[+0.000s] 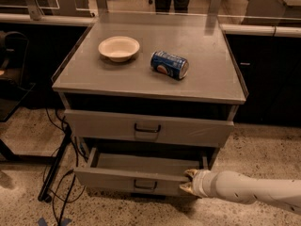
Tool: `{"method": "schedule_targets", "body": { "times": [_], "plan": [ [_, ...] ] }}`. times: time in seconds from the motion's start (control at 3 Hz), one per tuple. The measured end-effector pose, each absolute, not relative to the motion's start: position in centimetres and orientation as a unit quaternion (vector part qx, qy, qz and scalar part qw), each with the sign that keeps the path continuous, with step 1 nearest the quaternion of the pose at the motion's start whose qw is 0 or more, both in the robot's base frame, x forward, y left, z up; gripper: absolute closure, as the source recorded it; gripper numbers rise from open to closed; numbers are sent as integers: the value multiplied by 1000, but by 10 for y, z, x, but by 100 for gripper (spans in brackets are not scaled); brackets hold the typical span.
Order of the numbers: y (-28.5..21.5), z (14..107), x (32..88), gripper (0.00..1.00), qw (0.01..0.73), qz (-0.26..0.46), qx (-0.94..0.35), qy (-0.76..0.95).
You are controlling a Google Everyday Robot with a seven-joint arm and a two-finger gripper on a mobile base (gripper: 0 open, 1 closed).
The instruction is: Open middle drawer
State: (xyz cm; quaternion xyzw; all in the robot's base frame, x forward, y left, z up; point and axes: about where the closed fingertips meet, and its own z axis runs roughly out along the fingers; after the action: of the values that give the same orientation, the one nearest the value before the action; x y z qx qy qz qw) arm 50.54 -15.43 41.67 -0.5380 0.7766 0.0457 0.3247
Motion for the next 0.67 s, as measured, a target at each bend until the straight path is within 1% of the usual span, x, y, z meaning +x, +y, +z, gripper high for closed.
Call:
{"method": "schedule_targets", "body": {
  "times": [0.33,0.67],
  "plan": [
    [-161,417,486,100,325,45,-536,778],
    [-161,417,486,81,325,45,-536,778]
  ]
}}
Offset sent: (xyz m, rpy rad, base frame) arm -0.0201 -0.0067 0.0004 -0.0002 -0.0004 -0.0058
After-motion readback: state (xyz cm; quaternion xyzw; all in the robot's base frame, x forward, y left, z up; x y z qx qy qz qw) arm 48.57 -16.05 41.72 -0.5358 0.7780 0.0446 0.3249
